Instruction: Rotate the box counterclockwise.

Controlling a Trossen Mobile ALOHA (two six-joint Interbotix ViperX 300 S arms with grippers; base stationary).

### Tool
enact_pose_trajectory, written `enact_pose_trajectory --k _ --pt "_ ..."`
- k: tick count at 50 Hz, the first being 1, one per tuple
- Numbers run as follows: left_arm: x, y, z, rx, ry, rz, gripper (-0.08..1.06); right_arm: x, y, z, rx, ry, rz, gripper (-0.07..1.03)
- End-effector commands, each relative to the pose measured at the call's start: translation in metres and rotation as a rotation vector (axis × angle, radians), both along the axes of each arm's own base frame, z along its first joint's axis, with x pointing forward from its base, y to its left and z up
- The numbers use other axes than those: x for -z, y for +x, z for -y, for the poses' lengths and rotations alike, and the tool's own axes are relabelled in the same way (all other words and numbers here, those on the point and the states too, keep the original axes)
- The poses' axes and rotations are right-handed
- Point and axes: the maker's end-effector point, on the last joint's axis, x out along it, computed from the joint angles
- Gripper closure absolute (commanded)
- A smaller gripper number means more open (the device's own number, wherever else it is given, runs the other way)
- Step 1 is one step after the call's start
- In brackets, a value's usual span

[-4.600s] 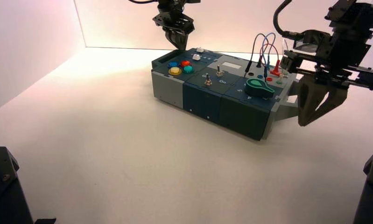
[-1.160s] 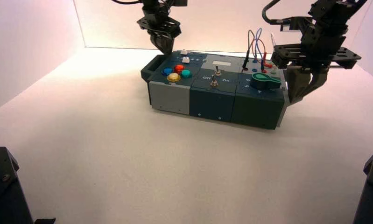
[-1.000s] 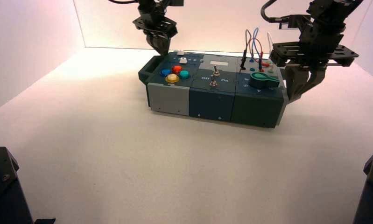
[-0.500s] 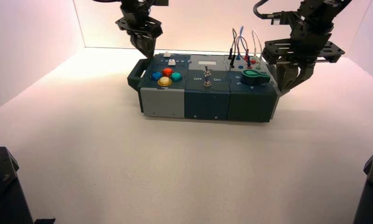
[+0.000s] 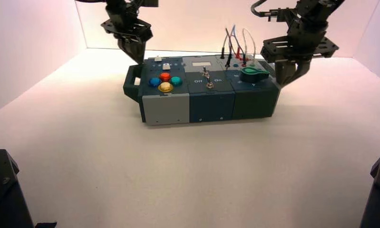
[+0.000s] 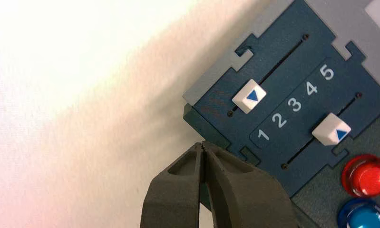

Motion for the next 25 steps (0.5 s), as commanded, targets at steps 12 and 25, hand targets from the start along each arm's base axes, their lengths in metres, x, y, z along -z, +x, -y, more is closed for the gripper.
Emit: enact_pose_trajectory --k 12,25 --pt "0.005 -0.036 -0.001 -0.009 0.008 -0.061 1.01 -0.013 0.043 -0.024 -0.038 0.031 0.117 0.99" --pt "0.002 -0.052 -0.006 -0.030 0.007 -0.071 1.01 -0.012 0.064 -0.028 -0.050 0.030 0.155 0.99"
